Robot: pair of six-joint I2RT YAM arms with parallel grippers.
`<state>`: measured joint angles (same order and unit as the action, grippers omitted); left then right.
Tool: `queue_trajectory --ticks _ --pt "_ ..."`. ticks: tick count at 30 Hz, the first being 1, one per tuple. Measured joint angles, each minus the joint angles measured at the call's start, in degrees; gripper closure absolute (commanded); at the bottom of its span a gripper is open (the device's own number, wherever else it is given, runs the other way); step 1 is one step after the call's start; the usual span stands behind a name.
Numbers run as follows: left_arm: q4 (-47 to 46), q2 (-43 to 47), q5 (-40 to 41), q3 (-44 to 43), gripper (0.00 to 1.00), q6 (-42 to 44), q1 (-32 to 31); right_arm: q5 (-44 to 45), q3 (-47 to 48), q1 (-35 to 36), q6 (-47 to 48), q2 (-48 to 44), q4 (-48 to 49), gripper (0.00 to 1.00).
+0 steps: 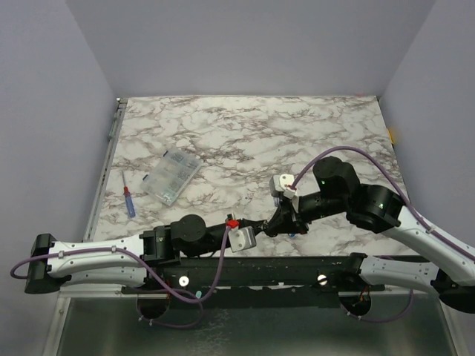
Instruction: Put the keys on the keyring
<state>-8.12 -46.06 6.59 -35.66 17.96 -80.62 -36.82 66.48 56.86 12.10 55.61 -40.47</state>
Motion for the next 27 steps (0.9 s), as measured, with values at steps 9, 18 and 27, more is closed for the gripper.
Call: queue_trajectory --ticks 9,18,27 --pt "0.6 0.6 -3.0 0.1 1.0 0.5 2.3 1.5 0.0 -0.2 -0.8 -1.0 -1.7 1.0" --pt "4.9 5.1 -2.4 0.1 1.0 2.9 2.5 5.9 0.0 -0.2 -4.7 -0.9 -4.6 0.99" --pt "7.2 5.2 -2.3 0.5 1.0 4.3 2.6 7.6 1.5 -0.2 -6.3 3.0 -7.5 0.99"
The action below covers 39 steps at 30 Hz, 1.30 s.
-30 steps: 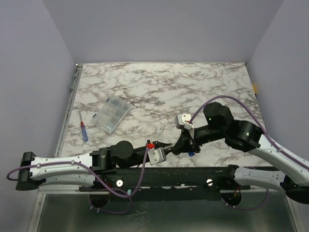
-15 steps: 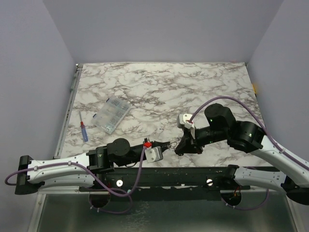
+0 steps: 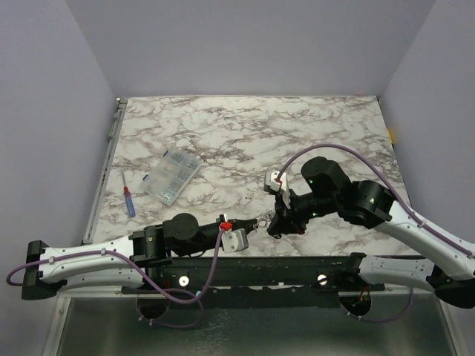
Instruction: Put the keys on the keyring
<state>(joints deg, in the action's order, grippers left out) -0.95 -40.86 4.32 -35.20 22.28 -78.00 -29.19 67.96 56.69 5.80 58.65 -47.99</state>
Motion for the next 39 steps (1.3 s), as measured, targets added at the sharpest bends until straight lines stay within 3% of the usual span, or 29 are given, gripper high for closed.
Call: queue_trajectory --ticks 25,39 --pt "-0.1 0.2 -0.1 2.4 1.0 -0.2 0.0 -0.9 5.0 0.0 3.7 7.9 -2.1 0.99" --pt "-1.0 3.6 4.8 4.1 1.0 1.2 0.0 -2.2 7.8 0.0 0.2 10.6 -6.2 0.99"
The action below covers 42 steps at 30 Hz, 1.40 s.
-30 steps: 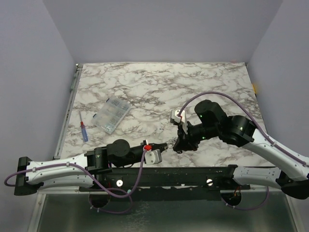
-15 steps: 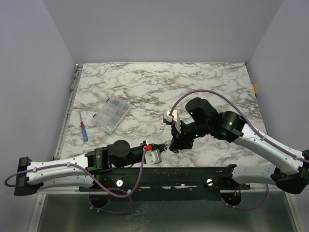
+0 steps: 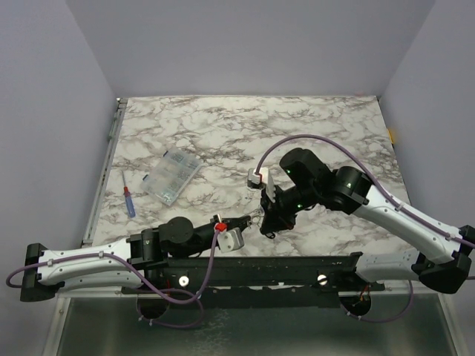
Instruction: Put the keys on the keyring
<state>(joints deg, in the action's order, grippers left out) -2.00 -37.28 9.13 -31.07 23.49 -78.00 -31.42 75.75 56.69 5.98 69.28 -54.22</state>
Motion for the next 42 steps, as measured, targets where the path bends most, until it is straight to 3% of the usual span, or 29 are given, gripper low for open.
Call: queue_trajectory --ticks 3,4,7,8,12,22,33,42 --pt "-0.1 0.0 0.9 0.2 0.99 0.2 -0.1 0.0 0.1 0.0 -1.2 0.5 -0.1 0.99" --pt "-0.2 0.1 1.2 0.4 0.91 0.4 -0.1 0.0 0.1 0.0 -1.6 0.6 -0.1 0.99" --pt "-0.3 0.9 1.7 1.4 0.5 1.2 -0.1 0.5 1.0 0.0 -2.7 1.1 -0.3 0.99" --pt "-0.3 1.4 2.1 1.7 0.41 1.3 -0.1 0.6 1.5 0.0 -3.0 1.4 -0.4 0.99" --pt "0.9 3.9 4.3 1.8 0.25 2.1 -0.1 1.8 3.4 0.0 -4.5 2.1 -3.4 0.99" --pt "8.7 5.8 9.0 1.7 0.24 3.6 -0.9 7.0 8.9 -0.1 -9.0 7.4 -8.2 0.99" --pt "12.2 6.6 26.3 0.7 0.24 7.9 -1.3 16.9 10.6 -7.4 -10.6 14.8 -8.5 0.99" --pt "12.0 2.4 37.9 0.5 0.24 10.0 -1.2 26.0 17.5 -13.1 -7.3 28.2 -8.0 0.99"
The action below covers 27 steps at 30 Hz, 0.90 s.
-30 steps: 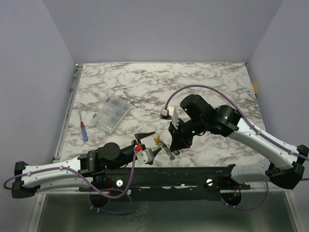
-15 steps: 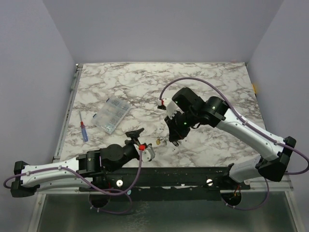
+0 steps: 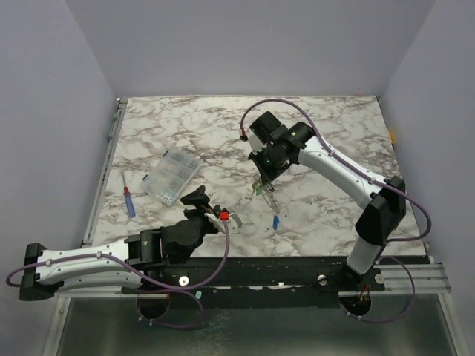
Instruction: Put the keys on the keyring
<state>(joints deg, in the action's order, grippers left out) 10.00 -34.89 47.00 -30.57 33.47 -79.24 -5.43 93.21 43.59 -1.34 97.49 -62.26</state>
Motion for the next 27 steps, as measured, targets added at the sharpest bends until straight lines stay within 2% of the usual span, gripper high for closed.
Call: queue_trajectory --ticks 6,14,17,20,23,27 --pt "-0.1 -2.0 3.7 0.0 0.24 0.3 0.4 8.7 15.3 -4.8 4.5 13.7 -0.2 0.99" --pt "-2.7 1.4 3.1 0.1 0.24 -1.3 5.6 29.0 29.3 -8.5 18.8 25.7 4.3 0.99" --pt "-3.4 1.0 2.9 0.1 0.24 -1.8 7.0 31.8 28.5 -8.4 23.2 25.6 8.1 0.99" --pt "-3.5 0.5 2.4 0.1 0.24 -2.1 7.2 30.3 21.1 -7.1 24.3 22.9 14.0 0.99" --pt "-3.5 0.3 1.9 0.1 0.24 -2.3 7.3 24.6 11.3 -5.6 21.9 21.2 16.2 0.99" --pt "-3.5 0.2 1.4 0.1 0.24 -2.4 7.5 14.2 3.2 -4.5 16.4 24.3 14.3 0.99"
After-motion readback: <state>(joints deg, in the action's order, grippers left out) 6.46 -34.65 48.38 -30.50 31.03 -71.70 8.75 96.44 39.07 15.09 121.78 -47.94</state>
